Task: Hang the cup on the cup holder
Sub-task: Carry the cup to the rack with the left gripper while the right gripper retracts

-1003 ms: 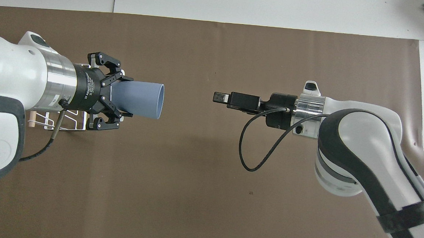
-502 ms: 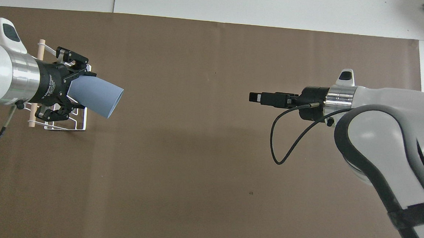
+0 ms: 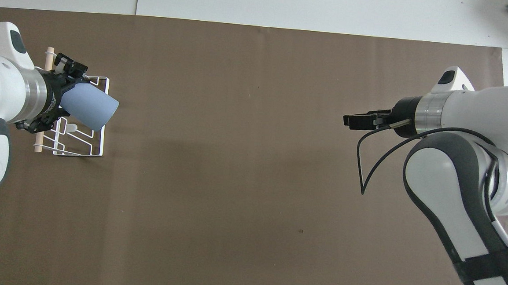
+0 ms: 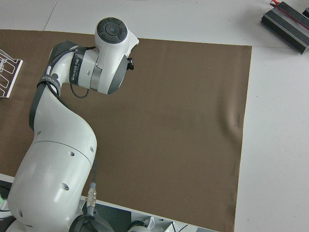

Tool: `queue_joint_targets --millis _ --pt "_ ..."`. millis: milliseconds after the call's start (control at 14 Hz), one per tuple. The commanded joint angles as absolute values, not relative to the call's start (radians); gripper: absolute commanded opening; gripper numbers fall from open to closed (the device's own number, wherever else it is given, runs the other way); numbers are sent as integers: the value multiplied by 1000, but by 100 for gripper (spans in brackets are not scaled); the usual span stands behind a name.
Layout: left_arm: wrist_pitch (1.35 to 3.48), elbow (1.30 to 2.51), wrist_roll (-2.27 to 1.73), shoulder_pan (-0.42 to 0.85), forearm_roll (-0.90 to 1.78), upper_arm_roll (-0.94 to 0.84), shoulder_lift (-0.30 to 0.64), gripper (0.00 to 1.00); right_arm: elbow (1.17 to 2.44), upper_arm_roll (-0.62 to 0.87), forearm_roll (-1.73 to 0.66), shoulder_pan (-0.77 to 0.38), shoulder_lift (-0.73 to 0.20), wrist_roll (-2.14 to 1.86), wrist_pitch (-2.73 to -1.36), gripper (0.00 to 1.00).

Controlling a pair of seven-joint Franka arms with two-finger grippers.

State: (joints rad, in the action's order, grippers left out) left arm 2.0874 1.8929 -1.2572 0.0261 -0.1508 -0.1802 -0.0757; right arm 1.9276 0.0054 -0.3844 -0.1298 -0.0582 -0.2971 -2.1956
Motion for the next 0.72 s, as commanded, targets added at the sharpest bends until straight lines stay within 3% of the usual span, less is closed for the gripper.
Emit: queue_joint_targets --millis 0,645 --pt "2170 1927 -1246 23 -328 -181 -66 0 1890 12 -227 -103 -49 -169 -2102 100" --pt "2224 1816 -1533 51 -892 -181 107 0 1636 18 59 11 -49 32 -1703 100"
